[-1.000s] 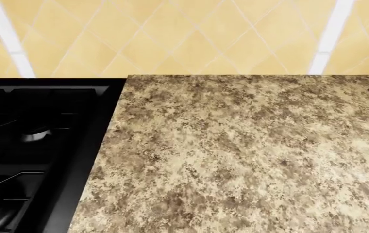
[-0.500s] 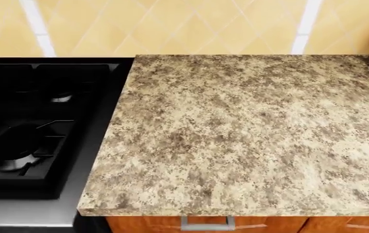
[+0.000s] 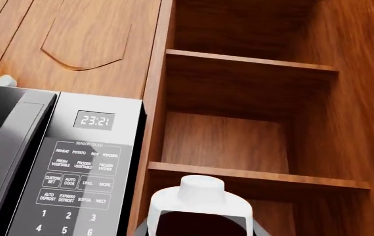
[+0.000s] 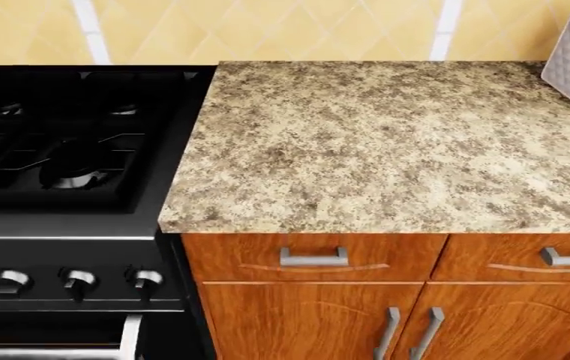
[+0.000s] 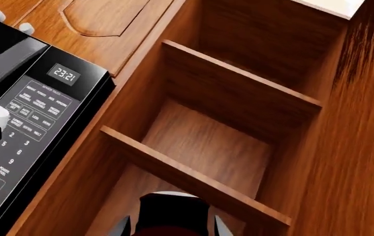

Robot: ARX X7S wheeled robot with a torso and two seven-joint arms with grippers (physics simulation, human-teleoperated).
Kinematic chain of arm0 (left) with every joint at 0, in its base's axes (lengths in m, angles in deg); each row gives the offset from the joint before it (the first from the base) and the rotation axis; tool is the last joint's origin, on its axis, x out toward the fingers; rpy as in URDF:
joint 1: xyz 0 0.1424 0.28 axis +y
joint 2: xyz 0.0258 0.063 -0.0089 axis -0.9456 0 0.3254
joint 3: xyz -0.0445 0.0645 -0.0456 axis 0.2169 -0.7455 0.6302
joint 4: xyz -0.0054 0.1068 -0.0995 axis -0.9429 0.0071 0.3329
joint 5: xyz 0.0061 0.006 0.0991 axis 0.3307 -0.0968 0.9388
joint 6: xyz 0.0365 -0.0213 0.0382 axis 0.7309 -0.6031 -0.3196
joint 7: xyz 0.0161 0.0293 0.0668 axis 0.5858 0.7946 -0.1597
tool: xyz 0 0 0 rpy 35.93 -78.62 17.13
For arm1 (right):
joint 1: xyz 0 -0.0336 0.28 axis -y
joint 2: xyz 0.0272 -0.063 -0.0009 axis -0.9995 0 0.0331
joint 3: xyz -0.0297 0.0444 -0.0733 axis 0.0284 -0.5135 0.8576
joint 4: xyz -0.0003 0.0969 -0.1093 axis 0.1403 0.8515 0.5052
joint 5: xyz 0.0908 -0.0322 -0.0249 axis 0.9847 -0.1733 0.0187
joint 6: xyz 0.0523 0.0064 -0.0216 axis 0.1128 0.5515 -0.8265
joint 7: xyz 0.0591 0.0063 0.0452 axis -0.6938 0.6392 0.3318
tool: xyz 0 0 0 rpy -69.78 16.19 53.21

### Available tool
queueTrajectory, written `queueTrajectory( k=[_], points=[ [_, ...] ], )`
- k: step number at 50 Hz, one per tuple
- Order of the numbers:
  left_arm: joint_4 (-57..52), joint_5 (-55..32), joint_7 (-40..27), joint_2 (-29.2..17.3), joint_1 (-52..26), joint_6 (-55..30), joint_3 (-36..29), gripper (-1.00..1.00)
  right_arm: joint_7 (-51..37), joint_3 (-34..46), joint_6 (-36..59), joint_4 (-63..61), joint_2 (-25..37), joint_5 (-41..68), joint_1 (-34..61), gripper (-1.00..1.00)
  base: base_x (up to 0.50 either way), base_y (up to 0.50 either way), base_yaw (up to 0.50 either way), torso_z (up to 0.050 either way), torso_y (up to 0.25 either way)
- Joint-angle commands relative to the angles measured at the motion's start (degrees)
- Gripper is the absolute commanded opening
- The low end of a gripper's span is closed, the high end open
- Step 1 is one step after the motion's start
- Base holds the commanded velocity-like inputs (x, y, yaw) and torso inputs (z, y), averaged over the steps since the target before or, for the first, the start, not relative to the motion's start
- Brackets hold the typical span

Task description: Pick and place the shaker into the drawer. Then close the cabinet.

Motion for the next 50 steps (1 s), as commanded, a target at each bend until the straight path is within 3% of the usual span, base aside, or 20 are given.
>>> queueTrajectory(
  k=[1, 4, 10, 18, 25, 27, 29, 31, 38, 44, 49, 50],
  points=[
    [0.2, -1.7, 0.0, 0.0, -0.1, 0.4, -0.9, -1.00, 0.8, 0.0, 0.4, -0.4, 0.0, -1.0, 0.1, -1.00, -0.50, 0.00, 0.00, 0.000, 0.000],
    [-1.2, -2.0, -0.1, -0.6, 1.0, 0.3, -0.8, -1.00, 0.8, -0.1, 0.4, 0.0, 0.0, -1.1, 0.1, -1.00, -0.50, 0.00, 0.00, 0.000, 0.000],
    [-23.9, -5.5, -9.4, -9.7, 9.9, -5.9, -0.1, -1.00, 0.0, 1.0, -0.3, 0.7, 0.1, 0.8, 0.0, -1.00, -0.32, 0.00, 0.00, 0.000, 0.000],
    [-59.3, -17.5, -24.7, -24.0, 24.5, -13.4, 4.2, -1.00, 5.6, 5.1, 34.5, -54.2, 3.0, -1.2, -24.2, -1.00, 0.00, 0.00, 0.00, 0.000, -0.003],
    [-85.9, -26.7, -38.1, -35.3, 38.4, -15.8, 5.9, -1.00, 5.8, 10.8, 57.6, -84.5, 5.3, -5.2, -39.1, -1.00, 0.00, 0.00, 0.00, 0.000, 0.000],
    [-92.2, -28.0, -41.6, -38.5, 43.3, -14.8, 6.3, -1.00, 10.8, 11.6, 59.2, -88.3, 4.0, -13.7, -43.9, -1.00, 0.00, 0.00, 0.00, 0.000, 0.000],
    [-98.0, -28.9, -44.5, -41.5, 47.8, -13.5, 6.8, -1.00, 25.7, 13.3, 59.2, -89.8, 0.0, -30.9, -49.2, -1.00, 0.00, 0.00, 0.00, 0.000, 0.000],
    [-103.5, -29.8, -47.3, -44.3, 51.4, -12.8, 6.9, -1.00, 30.2, 13.6, 59.2, -92.2, 0.0, -41.1, -53.9, -1.00, 0.00, 0.00, 0.00, 0.000, 0.000],
    [-114.6, -29.5, -52.8, -47.3, 59.6, -10.2, 6.2, -1.00, 30.7, 13.7, 59.2, -97.8, 0.0, -44.8, -65.1, -1.00, 0.00, 0.00, 0.00, 0.000, 0.000],
    [-115.7, -25.4, -52.0, -48.1, 68.0, -7.0, 4.8, -1.00, 30.2, 15.8, 59.2, -100.1, 0.0, -47.9, -72.4, -1.00, 0.00, 0.00, 0.00, 0.000, 0.000],
    [-115.3, -22.5, -51.3, -49.6, 71.7, -6.4, 4.0, -1.00, 22.4, 12.2, 59.2, -104.0, 0.0, -38.3, -75.4, -1.00, 0.00, 0.00, 0.00, 0.002, 0.000],
    [-115.0, -22.5, -51.2, -49.8, 72.1, -6.3, 3.9, -1.00, 23.4, 14.4, 59.2, -103.9, 0.0, -41.1, -75.6, -1.00, 0.00, 0.00, 0.00, 0.000, 0.000]
  ],
)
